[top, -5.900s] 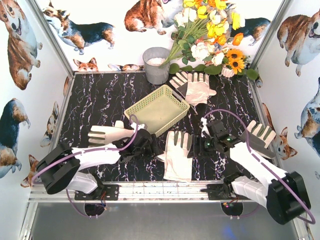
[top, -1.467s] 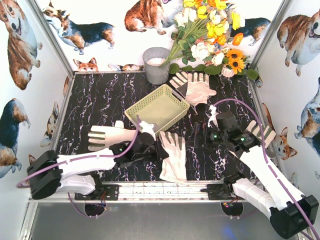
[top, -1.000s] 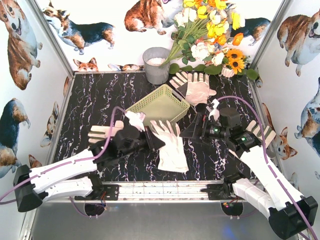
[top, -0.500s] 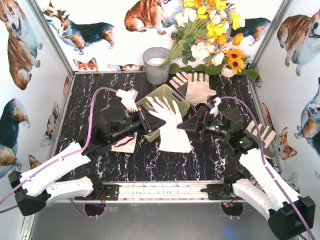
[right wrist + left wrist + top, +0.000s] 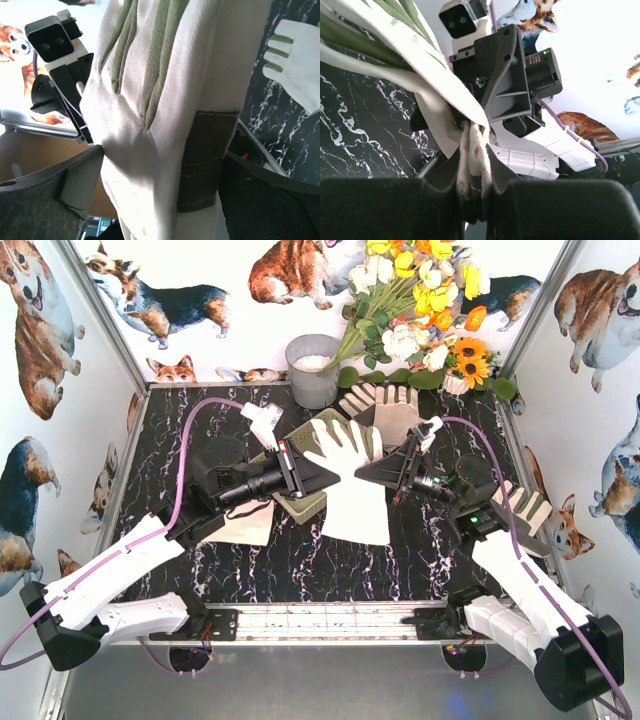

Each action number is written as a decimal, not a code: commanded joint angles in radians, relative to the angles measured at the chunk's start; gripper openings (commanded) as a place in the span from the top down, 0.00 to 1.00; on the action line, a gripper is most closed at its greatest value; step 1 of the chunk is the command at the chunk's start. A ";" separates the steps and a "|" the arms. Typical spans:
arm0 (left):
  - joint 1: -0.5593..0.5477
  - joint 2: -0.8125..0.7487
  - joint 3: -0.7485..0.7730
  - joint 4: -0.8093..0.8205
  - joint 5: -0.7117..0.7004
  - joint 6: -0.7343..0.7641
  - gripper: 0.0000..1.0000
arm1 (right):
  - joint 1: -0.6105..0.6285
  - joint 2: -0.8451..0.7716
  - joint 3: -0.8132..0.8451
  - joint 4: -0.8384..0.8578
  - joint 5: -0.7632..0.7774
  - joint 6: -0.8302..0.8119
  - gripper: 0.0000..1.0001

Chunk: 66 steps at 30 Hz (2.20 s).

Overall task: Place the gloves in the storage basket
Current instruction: Place the glove in the bin.

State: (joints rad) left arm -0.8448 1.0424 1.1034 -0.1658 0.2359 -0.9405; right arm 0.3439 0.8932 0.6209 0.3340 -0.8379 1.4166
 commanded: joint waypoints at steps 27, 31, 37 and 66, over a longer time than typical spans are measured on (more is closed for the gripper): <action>0.103 0.065 0.184 0.020 0.204 0.052 1.00 | -0.003 0.162 0.044 0.636 -0.076 0.355 0.07; 0.139 0.040 0.166 0.004 0.207 0.043 1.00 | -0.003 0.144 0.042 0.591 -0.050 0.314 0.17; 0.156 0.046 0.170 -0.050 0.229 0.043 1.00 | -0.005 0.101 0.030 0.491 -0.006 0.224 0.32; 0.313 0.432 0.531 -0.605 0.060 0.387 1.00 | 0.223 0.157 0.301 -0.489 0.579 -0.516 1.00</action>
State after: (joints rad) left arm -0.5846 1.3918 1.5478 -0.6491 0.3943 -0.6731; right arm 0.4759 0.9794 0.8505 -0.0277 -0.4644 1.0378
